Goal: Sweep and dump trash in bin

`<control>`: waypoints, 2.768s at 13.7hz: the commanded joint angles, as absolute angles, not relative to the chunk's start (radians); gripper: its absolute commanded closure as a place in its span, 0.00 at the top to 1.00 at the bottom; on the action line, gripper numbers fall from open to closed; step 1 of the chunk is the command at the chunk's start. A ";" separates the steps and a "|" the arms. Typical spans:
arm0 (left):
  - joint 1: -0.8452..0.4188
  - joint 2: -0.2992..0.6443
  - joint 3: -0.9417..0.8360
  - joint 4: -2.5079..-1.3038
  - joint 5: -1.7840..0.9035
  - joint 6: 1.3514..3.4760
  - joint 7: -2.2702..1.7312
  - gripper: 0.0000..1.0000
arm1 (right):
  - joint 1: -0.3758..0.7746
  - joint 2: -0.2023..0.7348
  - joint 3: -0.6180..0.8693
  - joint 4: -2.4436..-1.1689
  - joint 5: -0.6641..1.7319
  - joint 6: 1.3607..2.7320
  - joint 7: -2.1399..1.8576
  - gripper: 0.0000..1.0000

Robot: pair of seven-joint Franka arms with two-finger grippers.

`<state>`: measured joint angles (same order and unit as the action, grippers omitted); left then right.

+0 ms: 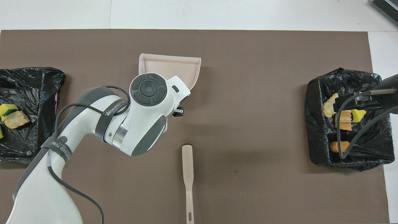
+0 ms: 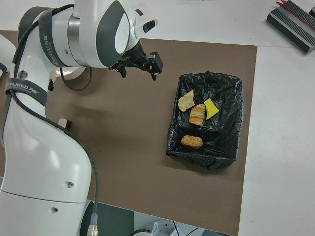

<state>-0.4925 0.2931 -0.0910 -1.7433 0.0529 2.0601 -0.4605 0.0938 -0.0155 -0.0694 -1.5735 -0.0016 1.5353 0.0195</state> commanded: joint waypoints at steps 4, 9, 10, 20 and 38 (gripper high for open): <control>-0.540 0.339 -0.074 -1.712 0.005 2.114 -0.489 0.00 | 0.089 -0.041 -0.067 -1.609 0.017 1.562 0.032 1.00; -0.564 0.423 -0.074 -1.631 0.009 2.100 -0.538 0.00 | 0.084 -0.041 -0.067 -1.609 0.015 1.560 0.028 1.00; -0.569 0.451 -0.074 -1.602 0.011 2.100 -0.576 0.00 | 0.084 -0.041 -0.067 -1.609 0.017 1.560 0.028 1.00; -0.586 0.472 -0.071 -1.598 0.014 2.111 -0.604 0.63 | 0.083 -0.043 -0.067 -1.609 0.015 1.560 0.026 1.00; -0.215 -0.147 -0.048 -2.010 0.048 1.892 -0.119 1.00 | 0.083 -0.043 -0.067 -1.609 0.015 1.559 0.028 1.00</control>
<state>-0.2438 -0.0820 -0.0372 -1.9699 0.0337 1.9419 -0.1840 0.0930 -0.0169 -0.0717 -1.5752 -0.0016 1.5354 0.0195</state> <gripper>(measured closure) 0.000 0.000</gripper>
